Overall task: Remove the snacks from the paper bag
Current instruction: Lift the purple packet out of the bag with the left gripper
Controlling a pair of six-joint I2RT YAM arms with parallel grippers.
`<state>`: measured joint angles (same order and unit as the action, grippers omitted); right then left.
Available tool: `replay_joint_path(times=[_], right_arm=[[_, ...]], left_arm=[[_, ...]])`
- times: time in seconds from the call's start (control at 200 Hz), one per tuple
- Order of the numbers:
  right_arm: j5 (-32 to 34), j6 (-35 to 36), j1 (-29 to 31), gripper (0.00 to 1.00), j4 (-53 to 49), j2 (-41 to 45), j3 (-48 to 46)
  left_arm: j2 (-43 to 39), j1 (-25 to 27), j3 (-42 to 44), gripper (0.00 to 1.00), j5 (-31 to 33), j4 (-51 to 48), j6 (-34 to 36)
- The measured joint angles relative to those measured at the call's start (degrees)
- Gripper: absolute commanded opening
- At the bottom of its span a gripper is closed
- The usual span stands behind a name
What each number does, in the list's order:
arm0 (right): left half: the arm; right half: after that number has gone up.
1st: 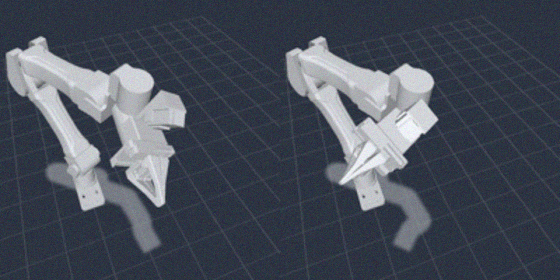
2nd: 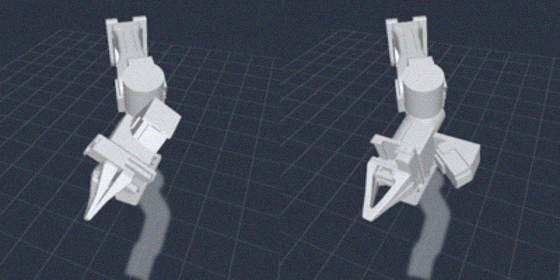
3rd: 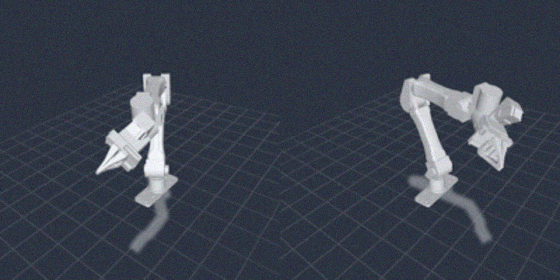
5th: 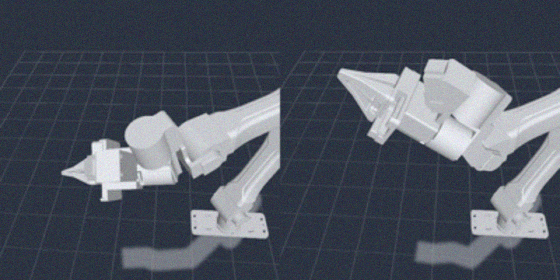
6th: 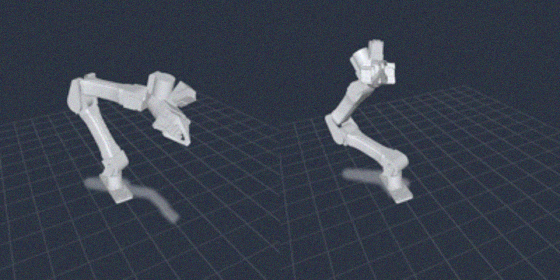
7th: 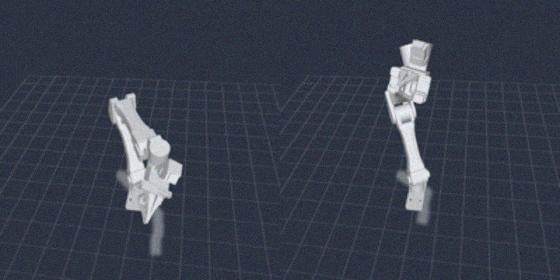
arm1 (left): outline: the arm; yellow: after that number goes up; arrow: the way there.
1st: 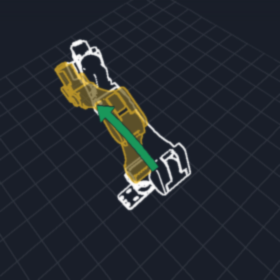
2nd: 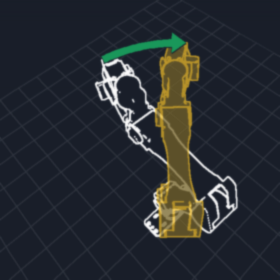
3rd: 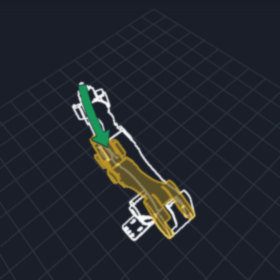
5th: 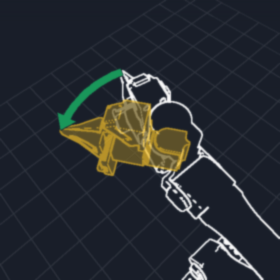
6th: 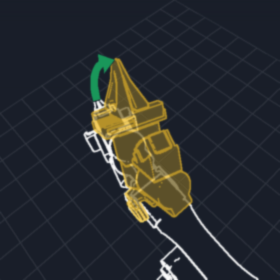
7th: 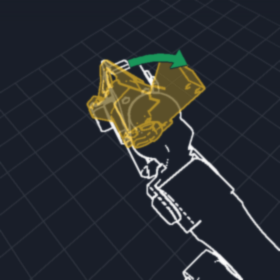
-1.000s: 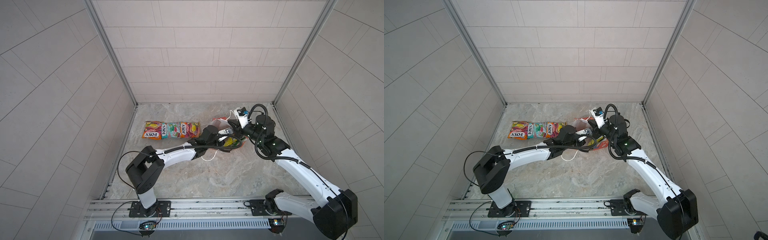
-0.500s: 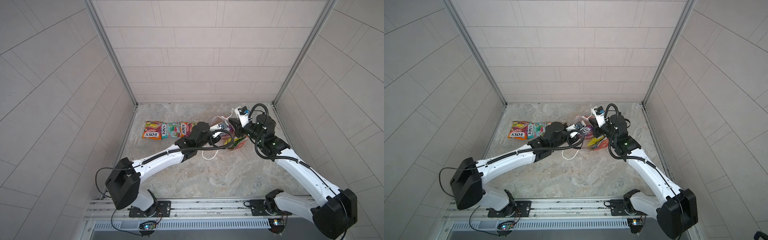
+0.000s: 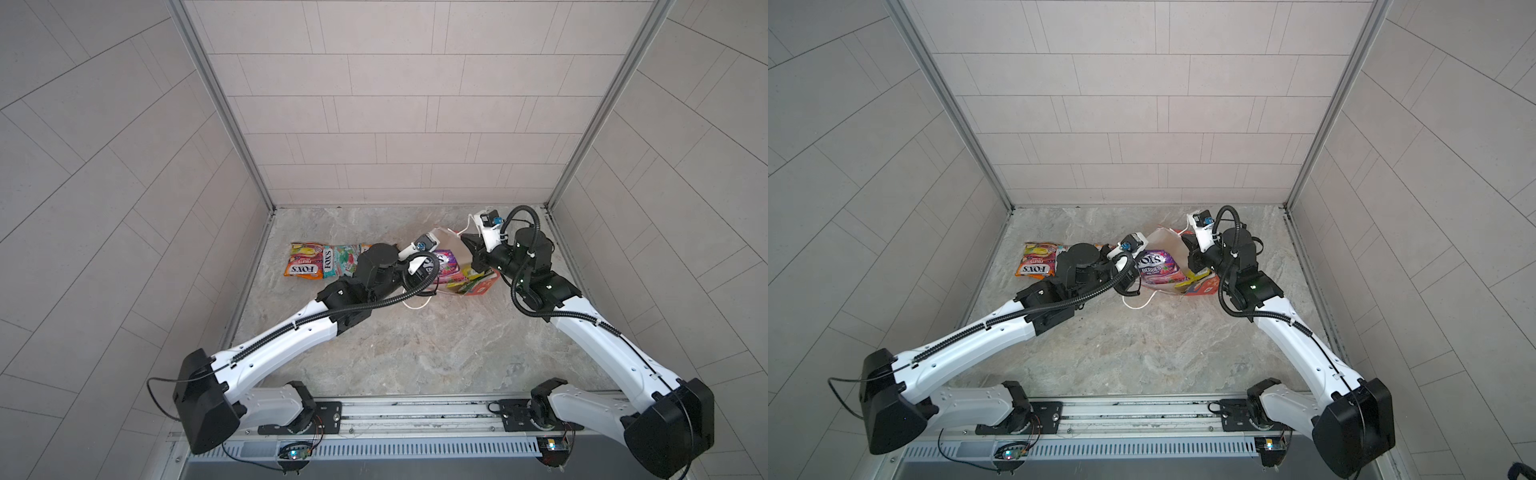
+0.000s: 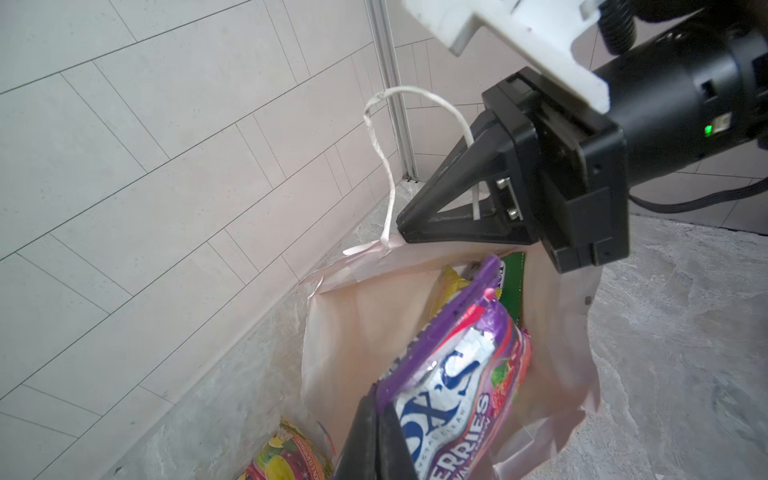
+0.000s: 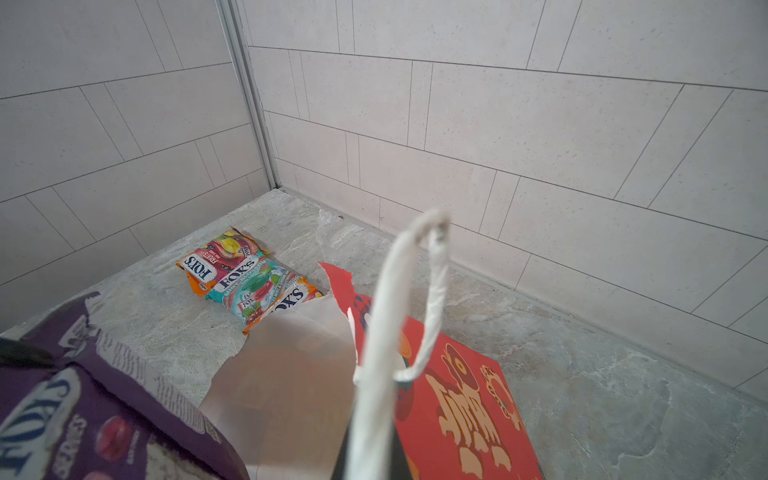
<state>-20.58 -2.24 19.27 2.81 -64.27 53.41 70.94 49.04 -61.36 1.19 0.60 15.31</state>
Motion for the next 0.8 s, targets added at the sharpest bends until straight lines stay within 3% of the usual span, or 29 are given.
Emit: replay_joint_path(times=[0.225,0.59,0.801], right_arm=[[0.0,-0.4,-0.2,0.00,0.0,0.0,0.0],[0.1,-0.4,-0.6,0.00,0.0,0.0,0.0],[0.2,-0.4,-0.6,0.00,0.0,0.0,0.0]], left_arm=[[-3.7,0.0,-0.5,0.00,3.2,-5.9,-4.7],[-8.3,-0.8,-8.7,0.00,9.6,-21.0,-11.0],[-11.4,-5.0,-9.8,0.00,11.3,-28.9,-15.6]])
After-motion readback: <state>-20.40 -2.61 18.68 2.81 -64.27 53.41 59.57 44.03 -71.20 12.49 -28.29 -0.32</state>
